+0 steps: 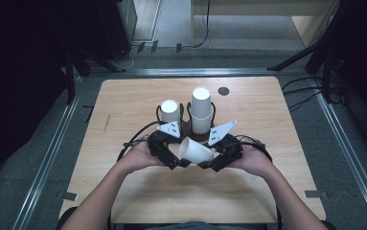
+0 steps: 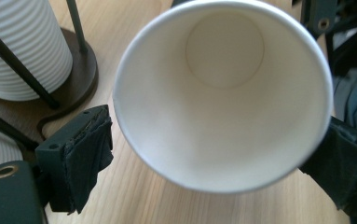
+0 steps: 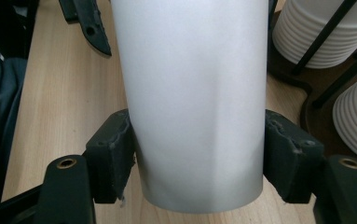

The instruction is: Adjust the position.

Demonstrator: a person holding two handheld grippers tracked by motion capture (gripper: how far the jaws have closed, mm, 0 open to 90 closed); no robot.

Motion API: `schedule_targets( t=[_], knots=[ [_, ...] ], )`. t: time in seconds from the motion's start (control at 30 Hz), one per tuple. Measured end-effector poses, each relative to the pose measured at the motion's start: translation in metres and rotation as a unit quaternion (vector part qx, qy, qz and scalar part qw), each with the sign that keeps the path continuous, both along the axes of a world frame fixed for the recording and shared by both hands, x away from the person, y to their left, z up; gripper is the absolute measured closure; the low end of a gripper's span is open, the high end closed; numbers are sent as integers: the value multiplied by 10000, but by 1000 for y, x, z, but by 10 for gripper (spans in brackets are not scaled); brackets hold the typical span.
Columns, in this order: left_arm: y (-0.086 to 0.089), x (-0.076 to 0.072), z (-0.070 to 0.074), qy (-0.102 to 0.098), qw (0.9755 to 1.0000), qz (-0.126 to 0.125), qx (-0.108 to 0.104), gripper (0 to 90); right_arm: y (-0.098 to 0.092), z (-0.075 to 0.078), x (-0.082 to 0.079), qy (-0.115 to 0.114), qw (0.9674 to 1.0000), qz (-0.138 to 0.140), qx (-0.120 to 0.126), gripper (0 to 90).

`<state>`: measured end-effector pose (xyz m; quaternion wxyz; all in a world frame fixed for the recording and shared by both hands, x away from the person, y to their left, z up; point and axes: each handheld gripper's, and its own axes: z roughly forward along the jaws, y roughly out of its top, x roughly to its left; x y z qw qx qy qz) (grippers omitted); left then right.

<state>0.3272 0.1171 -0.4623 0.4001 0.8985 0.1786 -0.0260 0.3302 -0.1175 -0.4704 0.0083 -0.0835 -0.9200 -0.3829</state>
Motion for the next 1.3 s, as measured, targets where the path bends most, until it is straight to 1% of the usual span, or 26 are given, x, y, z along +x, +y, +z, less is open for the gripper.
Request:
schedule_targets(
  t=[0.03,0.07,0.13,0.2,0.23,0.3,0.33,0.47,0.53,0.6,0.67,0.73,0.77,0.8,0.87,0.9,0.97,1.0,1.03,1.07,1.13,1.17,1.2,1.23,1.27,1.3],
  knots=[
    [0,0,0,0,10000,0,0,82,0,0,0,0,10000,0,0,324],
    [-1,0,0,1,10000,-11,-49,82,0,1,0,31,10000,-4,20,324],
    [-3,0,-1,46,9998,-3,-198,86,-1,2,0,40,9999,-23,111,323],
    [-3,0,-1,107,9994,13,-316,134,-1,2,0,71,9999,-12,157,324],
    [-4,0,-1,118,9993,26,-366,133,-1,3,0,96,9998,-5,181,324],
    [-5,0,-1,118,9992,23,-380,146,0,3,0,143,9997,10,195,324],
    [-5,0,-1,158,9988,24,-454,152,0,2,0,164,9997,35,197,324],
    [-6,0,0,149,9987,-33,-493,199,0,1,0,150,9997,68,166,326],
    [-5,1,1,226,9985,-83,-500,225,0,1,0,136,9998,76,143,328],
    [-5,2,2,215,9985,-106,-485,243,0,1,0,153,9998,86,121,329],
    [-5,2,3,250,9985,-130,-467,251,0,1,-1,160,9997,102,131,332],
    [-5,3,5,294,9985,-172,-419,268,0,1,-1,201,9996,135,147,329],
    [-4,3,6,302,9987,-177,-358,270,0,1,-1,210,9996,127,147,316],
    [-4,3,7,273,9990,-166,-305,270,0,1,-1,222,9996,111,143,293],
    [-3,4,8,270,9990,-169,-311,270,0,1,0,181,9997,84,131,279],
    [-1,4,12,195,9994,-116,-270,269,0,-1,1,341,9994,-32,79,276],
    [0,5,14,185,9995,-135,-238,269,0,-2,2,327,9994,-36,69,275],
    [1,5,17,106,9996,-123,-212,269,0,-3,2,319,9995,-60,23,271],
    [2,6,20,104,9997,-137,-193,268,0,-4,2,344,9994,-77,-5,264],
    [2,5,23,38,9999,-141,-71,268,1,-6,2,309,9994,-106,-73,259],
    [3,6,25,80,9998,-203,23,265,2,-6,3,305,9994,-113,-99,258],
    [3,6,25,80,9998,-203,23,264,2,-6,3,305,9994,-113,-99,258],
    [4,8,26,151,9995,-258,83,264,2,-8,3,279,9995,-109,-133,258],
    [4,8,26,122,9995,-255,150,264,2,-8,3,268,9995,-102,-147,258],
    [4,8,26,122,9995,-255,150,264,3,-8,3,273,9994,-101,-165,258],
    [3,9,27,125,9992,-276,256,264,3,-9,2,275,9994,-121,-181,258]
  ],
)
